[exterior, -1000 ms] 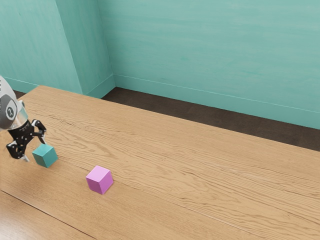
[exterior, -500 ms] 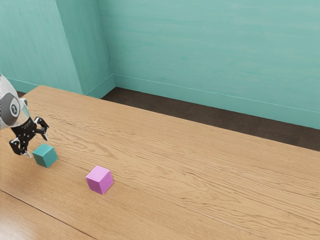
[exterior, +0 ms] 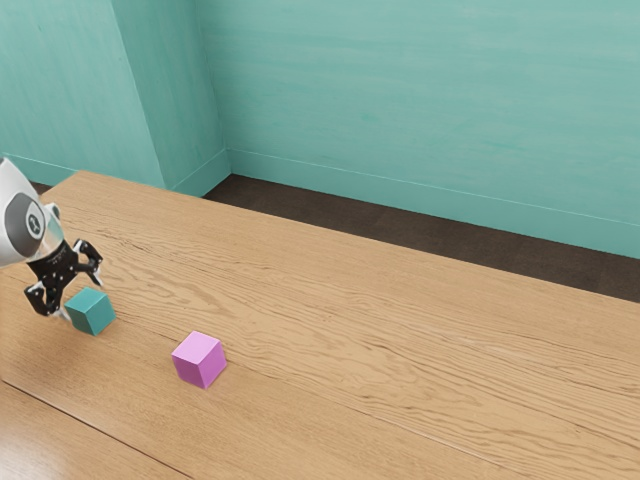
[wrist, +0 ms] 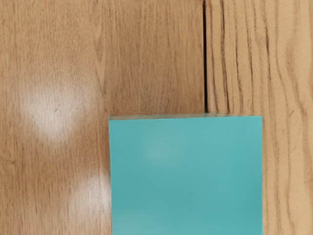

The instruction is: Pick up the blue block with one arm, and put the blue block on the pink block with one arm

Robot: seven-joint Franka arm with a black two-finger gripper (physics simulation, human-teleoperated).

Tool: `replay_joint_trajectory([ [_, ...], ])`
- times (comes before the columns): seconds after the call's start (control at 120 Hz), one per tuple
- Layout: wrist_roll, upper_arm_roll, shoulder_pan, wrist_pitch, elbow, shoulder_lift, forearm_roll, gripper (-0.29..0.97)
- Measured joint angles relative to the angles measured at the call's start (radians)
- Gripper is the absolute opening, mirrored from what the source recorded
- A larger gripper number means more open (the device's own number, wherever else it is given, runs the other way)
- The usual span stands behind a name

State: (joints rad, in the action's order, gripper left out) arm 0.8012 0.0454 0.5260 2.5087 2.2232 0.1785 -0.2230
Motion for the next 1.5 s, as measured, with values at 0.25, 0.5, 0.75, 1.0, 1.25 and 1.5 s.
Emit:
replay_joint_trajectory([
  [0.25, -0.012, 0.000, -0.013, 0.033, 0.001, -0.044, -0.041, 0.68],
  [0.5, 0.029, 0.000, -0.013, -0.087, 0.001, -0.079, 0.103, 0.68],
  [0.75, 0.068, -0.001, -0.011, -0.133, -0.021, -0.045, 0.139, 0.68],
  [1.0, 0.096, -0.001, -0.003, -0.146, -0.056, 0.010, 0.135, 0.68],
  [1.25, 0.113, -0.001, 0.002, -0.148, -0.083, 0.052, 0.133, 0.68],
  [1.5, 0.124, -0.001, 0.002, -0.146, -0.131, 0.088, 0.133, 0.68],
])
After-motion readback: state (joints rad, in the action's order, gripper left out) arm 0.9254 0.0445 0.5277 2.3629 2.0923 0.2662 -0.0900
